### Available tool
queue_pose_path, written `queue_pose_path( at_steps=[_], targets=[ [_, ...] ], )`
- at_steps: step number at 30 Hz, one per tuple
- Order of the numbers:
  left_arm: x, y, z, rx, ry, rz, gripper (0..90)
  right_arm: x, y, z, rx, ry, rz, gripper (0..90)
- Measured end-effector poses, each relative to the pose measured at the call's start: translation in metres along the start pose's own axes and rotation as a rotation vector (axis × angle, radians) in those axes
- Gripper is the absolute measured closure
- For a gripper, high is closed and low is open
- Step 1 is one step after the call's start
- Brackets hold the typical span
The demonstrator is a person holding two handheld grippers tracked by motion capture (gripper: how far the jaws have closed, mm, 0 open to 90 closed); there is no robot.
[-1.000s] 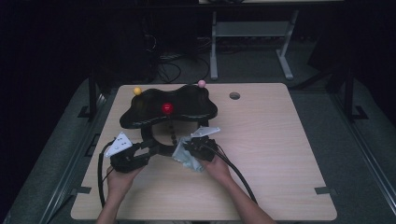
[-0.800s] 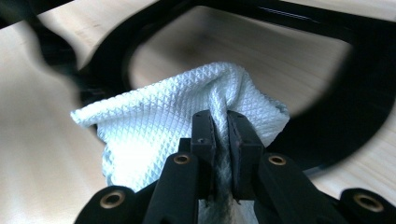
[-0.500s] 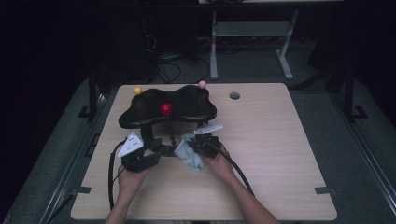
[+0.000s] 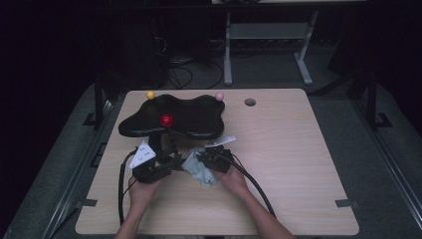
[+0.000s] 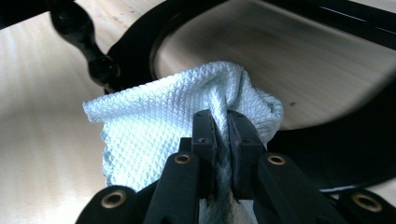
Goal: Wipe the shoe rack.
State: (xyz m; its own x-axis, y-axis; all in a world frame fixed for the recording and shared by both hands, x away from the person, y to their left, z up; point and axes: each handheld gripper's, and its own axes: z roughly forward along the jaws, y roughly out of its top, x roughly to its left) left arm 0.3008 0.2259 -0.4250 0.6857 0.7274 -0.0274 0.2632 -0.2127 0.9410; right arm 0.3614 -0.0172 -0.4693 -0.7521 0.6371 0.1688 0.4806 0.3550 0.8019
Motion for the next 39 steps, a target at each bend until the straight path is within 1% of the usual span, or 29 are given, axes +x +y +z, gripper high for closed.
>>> queue_pose_path(
  at_steps=[1,2,3,6,7,9,10,11,14,17,23,25,28,29,32,33,36,39],
  targets=[
    [-0.001,0.000,0.000,-0.004,0.015,0.002,59.1,0.004,-0.001,0.000,0.004,0.014,-0.013,82.6],
    [-0.001,0.000,0.000,-0.004,0.015,0.002,61.2,0.004,-0.001,0.000,0.004,0.014,-0.013,82.6],
    [0.000,0.000,-0.001,-0.004,0.024,-0.005,63.5,0.007,-0.002,0.000,-0.004,0.009,-0.019,82.7],
    [0.001,-0.001,-0.003,-0.013,0.027,-0.010,70.9,0.007,-0.003,-0.001,-0.008,0.012,-0.018,82.7],
    [0.001,-0.002,-0.003,-0.016,0.026,-0.013,70.9,0.008,-0.003,-0.001,-0.005,0.014,-0.019,82.7],
    [0.001,-0.005,-0.005,-0.026,0.029,-0.008,74.5,0.010,-0.004,-0.002,-0.002,0.018,-0.023,82.8],
    [0.001,-0.005,-0.005,-0.027,0.026,-0.009,74.5,0.010,-0.004,-0.002,-0.002,0.018,-0.023,82.8],
    [0.000,-0.005,-0.006,-0.022,0.023,-0.001,74.5,0.011,-0.005,-0.003,0.002,0.018,-0.032,82.8],
    [0.000,-0.005,-0.007,-0.022,0.022,-0.003,74.4,0.013,-0.005,-0.004,0.004,0.019,-0.029,82.8],
    [-0.001,-0.005,-0.008,-0.020,0.022,0.007,75.1,0.016,-0.006,-0.005,0.006,0.017,-0.038,82.9],
    [-0.004,-0.005,-0.009,-0.018,0.016,0.012,75.6,0.017,-0.009,-0.007,0.001,0.026,-0.045,83.0],
    [-0.004,-0.005,-0.009,-0.017,0.011,0.017,75.6,0.017,-0.009,-0.008,0.004,0.025,-0.038,83.0],
    [-0.006,-0.005,-0.009,-0.015,0.003,0.021,75.6,0.017,-0.010,-0.010,0.004,0.028,-0.042,83.0],
    [-0.007,-0.004,-0.009,-0.012,-0.003,0.030,75.6,0.017,-0.012,-0.012,0.006,0.025,-0.036,83.1],
    [-0.008,-0.004,-0.008,-0.010,-0.008,0.032,75.6,0.017,-0.013,-0.013,0.007,0.022,-0.031,83.1],
    [-0.009,-0.004,-0.007,-0.013,-0.011,0.038,75.6,0.017,-0.014,-0.015,0.004,0.020,-0.030,83.1],
    [-0.010,-0.003,-0.006,-0.010,-0.016,0.036,75.6,0.016,-0.015,-0.016,0.005,0.020,-0.025,83.1],
    [-0.012,-0.002,-0.002,-0.010,-0.022,0.044,75.6,0.014,-0.016,-0.018,0.006,0.021,-0.025,83.2]
  ],
)
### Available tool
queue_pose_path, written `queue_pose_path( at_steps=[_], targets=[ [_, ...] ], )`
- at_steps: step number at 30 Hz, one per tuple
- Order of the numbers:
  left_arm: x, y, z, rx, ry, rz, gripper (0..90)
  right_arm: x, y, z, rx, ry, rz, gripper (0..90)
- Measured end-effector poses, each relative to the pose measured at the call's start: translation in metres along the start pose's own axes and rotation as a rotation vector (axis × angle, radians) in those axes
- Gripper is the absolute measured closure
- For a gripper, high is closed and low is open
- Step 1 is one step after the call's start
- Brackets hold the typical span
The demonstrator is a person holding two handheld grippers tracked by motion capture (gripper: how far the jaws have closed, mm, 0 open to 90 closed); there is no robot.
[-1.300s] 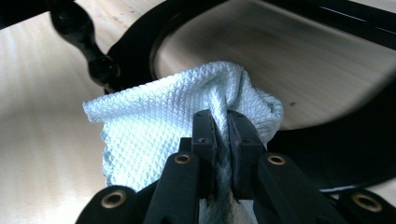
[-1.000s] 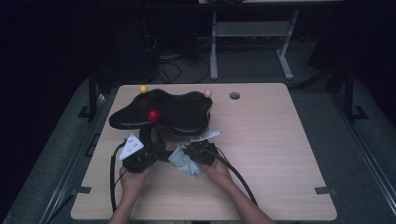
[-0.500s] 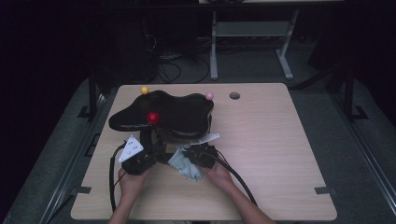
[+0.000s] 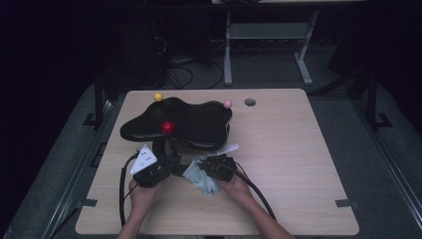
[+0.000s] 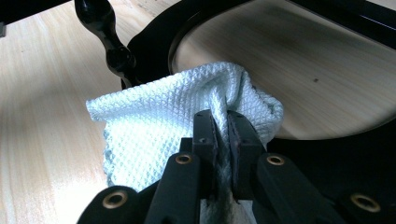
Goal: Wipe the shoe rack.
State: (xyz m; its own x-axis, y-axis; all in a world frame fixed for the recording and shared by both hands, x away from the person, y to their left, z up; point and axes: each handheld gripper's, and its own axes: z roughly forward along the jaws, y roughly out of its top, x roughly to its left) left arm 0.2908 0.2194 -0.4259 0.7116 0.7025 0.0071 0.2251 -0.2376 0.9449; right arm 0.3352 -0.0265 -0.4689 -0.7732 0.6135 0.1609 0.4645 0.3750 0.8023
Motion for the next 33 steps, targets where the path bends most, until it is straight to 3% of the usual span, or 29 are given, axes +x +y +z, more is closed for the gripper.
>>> queue_pose_path(
  at_steps=[15,21,23,25,27,29,31,33],
  targets=[
    [-0.009,0.004,0.012,0.004,-0.028,0.016,75.6,-0.007,-0.010,-0.014,-0.008,-0.034,0.032,83.1],
    [-0.009,0.005,0.012,0.008,-0.030,0.008,75.6,0.002,-0.005,-0.007,-0.019,-0.029,0.006,82.9],
    [-0.008,0.005,0.011,0.010,-0.032,0.004,75.6,-0.003,-0.004,-0.008,-0.009,-0.023,0.002,82.8],
    [-0.009,0.005,0.011,0.012,-0.029,0.002,75.6,-0.016,-0.004,-0.010,-0.016,-0.084,0.054,82.8],
    [-0.009,0.005,0.011,0.013,-0.027,0.002,75.6,-0.021,-0.005,-0.012,-0.016,-0.087,0.065,82.8],
    [-0.009,0.005,0.011,0.014,-0.023,0.003,75.6,-0.018,-0.007,-0.010,-0.023,-0.075,0.074,82.8],
    [-0.009,0.005,0.010,0.015,-0.024,0.002,75.6,-0.003,-0.007,-0.005,-0.034,-0.055,0.040,82.6],
    [-0.008,0.005,0.008,0.015,-0.023,0.001,75.6,0.000,-0.006,-0.004,-0.031,-0.034,0.024,82.5]
  ],
)
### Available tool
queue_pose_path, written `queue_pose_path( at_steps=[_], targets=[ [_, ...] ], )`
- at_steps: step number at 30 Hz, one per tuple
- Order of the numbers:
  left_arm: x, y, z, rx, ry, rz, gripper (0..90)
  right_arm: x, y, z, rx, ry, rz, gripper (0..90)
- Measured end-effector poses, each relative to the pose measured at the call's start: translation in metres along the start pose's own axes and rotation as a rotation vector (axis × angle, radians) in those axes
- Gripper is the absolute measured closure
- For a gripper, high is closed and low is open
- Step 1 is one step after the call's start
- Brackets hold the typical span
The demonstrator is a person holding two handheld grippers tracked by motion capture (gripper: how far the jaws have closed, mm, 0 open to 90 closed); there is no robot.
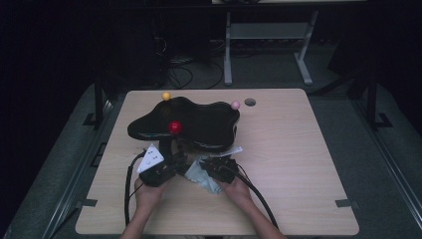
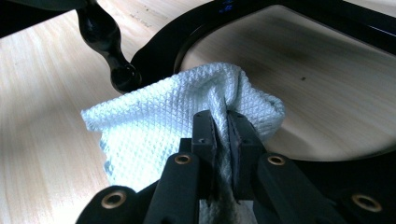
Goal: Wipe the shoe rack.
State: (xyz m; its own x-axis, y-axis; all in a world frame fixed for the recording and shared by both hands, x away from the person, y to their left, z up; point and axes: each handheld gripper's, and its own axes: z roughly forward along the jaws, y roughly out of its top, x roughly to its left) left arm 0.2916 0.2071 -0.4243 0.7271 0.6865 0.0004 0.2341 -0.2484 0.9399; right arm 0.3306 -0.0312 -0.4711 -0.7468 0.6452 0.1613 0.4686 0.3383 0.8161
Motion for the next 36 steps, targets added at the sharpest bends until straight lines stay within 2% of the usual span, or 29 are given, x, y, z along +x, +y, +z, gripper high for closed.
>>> queue_pose_path(
  at_steps=[2,3,5,7,8,9,10,11,12,13,18,24,26,29,33,36],
  targets=[
    [0.000,0.000,0.000,0.000,0.002,0.002,75.6,-0.003,0.000,-0.001,0.009,-0.007,0.001,82.4],
    [0.000,0.000,-0.001,0.001,0.003,0.004,75.6,-0.012,-0.001,-0.004,0.004,-0.053,0.015,82.4],
    [-0.001,0.000,-0.001,0.001,0.004,0.002,75.6,-0.017,-0.001,-0.005,0.004,-0.064,0.021,82.4],
    [-0.001,0.000,-0.001,-0.001,0.006,0.001,75.6,-0.025,-0.003,-0.008,-0.010,-0.079,0.053,82.5],
    [-0.001,0.000,-0.001,-0.001,0.006,0.000,75.6,-0.024,-0.003,-0.008,-0.011,-0.075,0.061,82.4],
    [-0.001,-0.001,-0.002,0.000,0.007,-0.001,75.6,-0.015,-0.004,-0.006,-0.008,-0.048,0.040,82.3],
    [-0.001,-0.001,-0.002,0.000,0.007,-0.001,75.7,-0.015,-0.004,-0.006,-0.008,-0.048,0.040,82.3],
    [0.000,-0.001,-0.004,-0.002,0.010,-0.004,75.6,-0.001,-0.005,-0.003,-0.010,-0.016,0.014,82.3],
    [0.000,-0.001,-0.004,-0.002,0.010,-0.004,75.6,-0.001,-0.005,-0.003,-0.010,-0.016,0.014,82.3],
    [0.001,-0.002,-0.006,-0.001,0.008,-0.005,75.7,-0.002,-0.004,-0.003,-0.003,-0.015,-0.016,82.2],
    [0.001,-0.002,-0.008,0.002,0.010,-0.004,75.7,-0.019,-0.005,-0.009,-0.006,-0.069,0.030,82.3],
    [0.007,-0.004,-0.013,-0.001,0.026,-0.016,75.6,-0.012,-0.006,-0.010,0.003,-0.049,0.012,82.3],
    [0.008,-0.004,-0.013,-0.002,0.030,-0.017,75.6,-0.020,-0.005,-0.011,-0.003,-0.072,0.008,82.2],
    [0.009,-0.004,-0.013,-0.002,0.035,-0.016,75.6,-0.030,-0.005,-0.012,-0.011,-0.097,0.044,82.3],
    [0.014,-0.006,-0.016,-0.006,0.055,-0.029,75.4,-0.018,-0.006,-0.010,-0.009,-0.070,0.020,82.3],
    [0.016,-0.006,-0.017,-0.005,0.057,-0.031,75.5,-0.019,-0.005,-0.009,-0.002,-0.060,0.009,82.3]
  ],
)
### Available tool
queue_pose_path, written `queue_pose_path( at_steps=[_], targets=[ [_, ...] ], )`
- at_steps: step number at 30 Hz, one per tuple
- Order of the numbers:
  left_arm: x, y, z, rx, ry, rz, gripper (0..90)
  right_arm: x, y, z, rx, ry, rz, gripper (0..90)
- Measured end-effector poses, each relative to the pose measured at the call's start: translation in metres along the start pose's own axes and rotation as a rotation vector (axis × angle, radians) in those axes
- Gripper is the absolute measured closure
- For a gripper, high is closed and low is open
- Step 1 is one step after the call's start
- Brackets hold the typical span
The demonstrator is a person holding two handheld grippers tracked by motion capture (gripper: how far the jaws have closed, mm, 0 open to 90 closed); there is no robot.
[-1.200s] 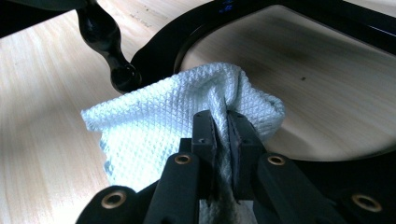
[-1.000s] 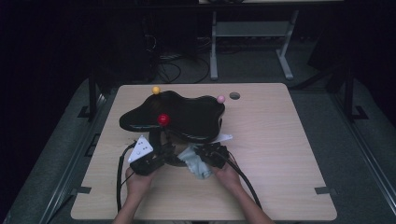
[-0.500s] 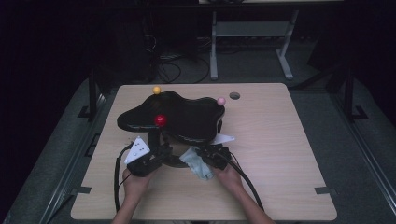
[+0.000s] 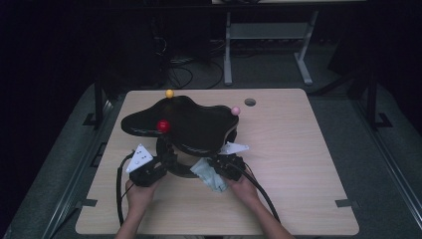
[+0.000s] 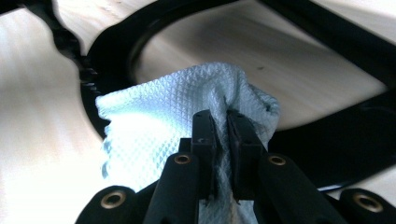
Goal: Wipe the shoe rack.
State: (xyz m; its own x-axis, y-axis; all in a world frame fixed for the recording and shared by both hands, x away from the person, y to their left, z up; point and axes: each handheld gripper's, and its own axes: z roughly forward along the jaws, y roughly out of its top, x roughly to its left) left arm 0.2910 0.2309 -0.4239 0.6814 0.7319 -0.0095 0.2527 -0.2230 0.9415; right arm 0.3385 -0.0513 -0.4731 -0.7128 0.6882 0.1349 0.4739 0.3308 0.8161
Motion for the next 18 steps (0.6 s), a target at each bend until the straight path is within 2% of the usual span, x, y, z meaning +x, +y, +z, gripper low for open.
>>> queue_pose_path(
  at_steps=[1,3,5,6,7,8,9,11,12,13,14,16,18],
  targets=[
    [0.000,0.000,0.000,0.001,0.001,0.002,75.5,-0.003,0.000,-0.001,-0.002,-0.017,-0.003,82.3],
    [0.000,0.000,0.000,0.001,0.004,-0.001,75.4,-0.012,-0.001,-0.002,-0.014,-0.040,0.028,82.4],
    [0.001,0.000,0.000,0.002,0.012,0.000,75.4,-0.010,-0.001,-0.002,-0.014,-0.050,0.025,82.4],
    [0.002,0.000,-0.001,0.004,0.016,-0.002,75.3,-0.006,-0.002,-0.002,-0.012,-0.043,0.019,82.4],
    [0.005,-0.001,-0.002,0.001,0.022,-0.015,75.4,0.002,-0.002,-0.001,-0.004,-0.004,0.006,82.4],
    [0.005,-0.001,-0.002,0.001,0.022,-0.015,75.4,0.002,-0.002,-0.001,-0.004,-0.004,0.006,82.4],
    [0.008,-0.001,-0.004,0.001,0.022,-0.024,75.5,0.008,0.000,0.000,0.005,0.000,-0.024,82.4],
    [0.008,-0.001,-0.004,0.003,0.023,-0.019,75.5,0.006,0.000,0.000,0.013,0.008,-0.041,82.3],
    [0.008,-0.001,-0.004,0.004,0.025,-0.014,75.5,0.002,0.001,0.000,0.006,-0.006,-0.017,82.3],
    [0.008,-0.001,-0.004,0.003,0.021,-0.017,75.5,-0.012,0.001,-0.002,-0.006,-0.039,0.011,82.3],
    [0.008,-0.001,-0.004,0.003,0.021,-0.017,75.5,-0.012,0.001,-0.002,-0.006,-0.039,0.011,82.3],
    [0.009,-0.001,-0.004,0.003,0.023,-0.015,75.5,-0.025,0.000,-0.005,-0.005,-0.060,0.056,82.3],
    [0.011,-0.001,-0.005,0.001,0.031,-0.024,75.5,-0.022,-0.002,-0.007,-0.008,-0.055,0.052,82.3]
  ],
)
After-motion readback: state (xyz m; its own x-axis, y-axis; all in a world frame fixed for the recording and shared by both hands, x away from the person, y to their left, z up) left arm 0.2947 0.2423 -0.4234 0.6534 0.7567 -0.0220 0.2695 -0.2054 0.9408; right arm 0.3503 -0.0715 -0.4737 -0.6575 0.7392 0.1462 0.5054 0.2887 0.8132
